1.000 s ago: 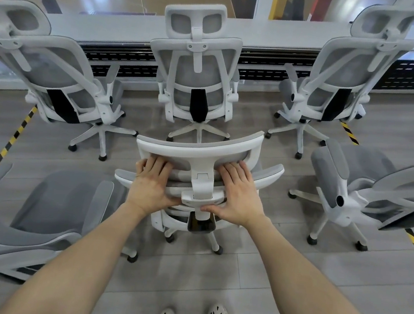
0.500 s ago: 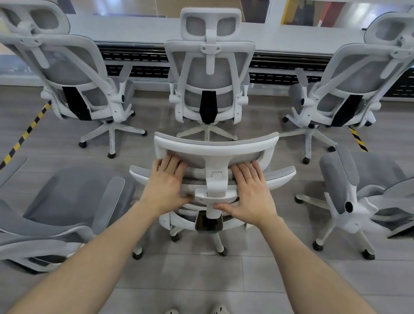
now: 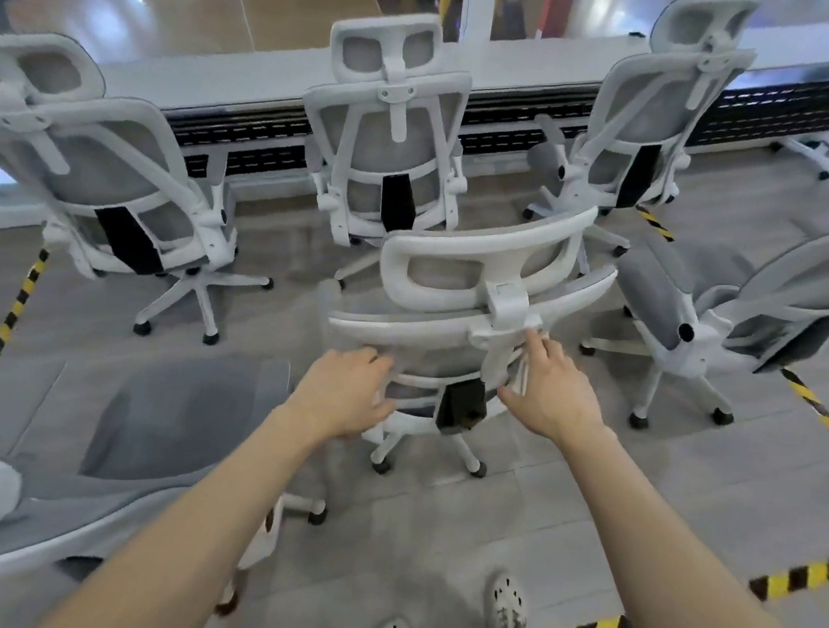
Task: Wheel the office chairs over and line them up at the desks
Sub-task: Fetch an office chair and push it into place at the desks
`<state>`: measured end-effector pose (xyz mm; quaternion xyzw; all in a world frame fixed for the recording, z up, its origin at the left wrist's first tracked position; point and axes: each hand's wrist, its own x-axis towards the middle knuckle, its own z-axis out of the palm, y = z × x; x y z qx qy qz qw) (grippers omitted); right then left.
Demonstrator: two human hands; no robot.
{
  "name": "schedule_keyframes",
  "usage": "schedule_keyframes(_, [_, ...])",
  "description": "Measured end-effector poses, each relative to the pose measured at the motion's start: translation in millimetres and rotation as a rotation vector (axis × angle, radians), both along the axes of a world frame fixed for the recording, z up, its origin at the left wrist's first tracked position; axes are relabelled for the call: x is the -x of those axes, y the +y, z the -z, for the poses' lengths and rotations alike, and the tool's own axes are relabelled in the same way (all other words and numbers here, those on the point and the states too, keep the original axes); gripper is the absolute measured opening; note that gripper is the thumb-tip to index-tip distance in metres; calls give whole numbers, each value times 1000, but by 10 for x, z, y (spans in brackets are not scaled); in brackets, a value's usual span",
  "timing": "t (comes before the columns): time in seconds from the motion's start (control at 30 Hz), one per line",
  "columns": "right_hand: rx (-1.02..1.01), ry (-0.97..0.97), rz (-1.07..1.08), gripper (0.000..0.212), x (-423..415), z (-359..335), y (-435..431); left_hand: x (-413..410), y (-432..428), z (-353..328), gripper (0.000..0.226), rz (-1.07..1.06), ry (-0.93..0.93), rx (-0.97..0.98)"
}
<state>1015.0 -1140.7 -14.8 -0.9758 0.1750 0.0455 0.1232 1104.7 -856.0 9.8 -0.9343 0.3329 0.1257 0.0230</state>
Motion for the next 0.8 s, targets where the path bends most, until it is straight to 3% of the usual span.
schedule_keyframes(0.13, [-81,399,-123,70,452,-9,643,228,641,79,59,-56,307,-157])
schedule_keyframes(0.2, [-117,461,-153,65,627,20,985,368,952,150,63,-71,357,-205])
schedule_keyframes(0.37, [-79,422,-253,69,933,32,1764,814,1769,297,65,-144,379,-210])
schedule_keyframes(0.53, [-101,382,-351,64,1280,65,2674,1534,2691,112,58,-259,336,-75])
schedule_keyframes(0.73, [-112,291,-491,57,1695,20,3988,2246,3954,-63,46,-343,298,-100])
schedule_keyframes(0.8, [-96,257,-545,59,1714,-53,4400,2332,4351,-133,55,-387,219,-112])
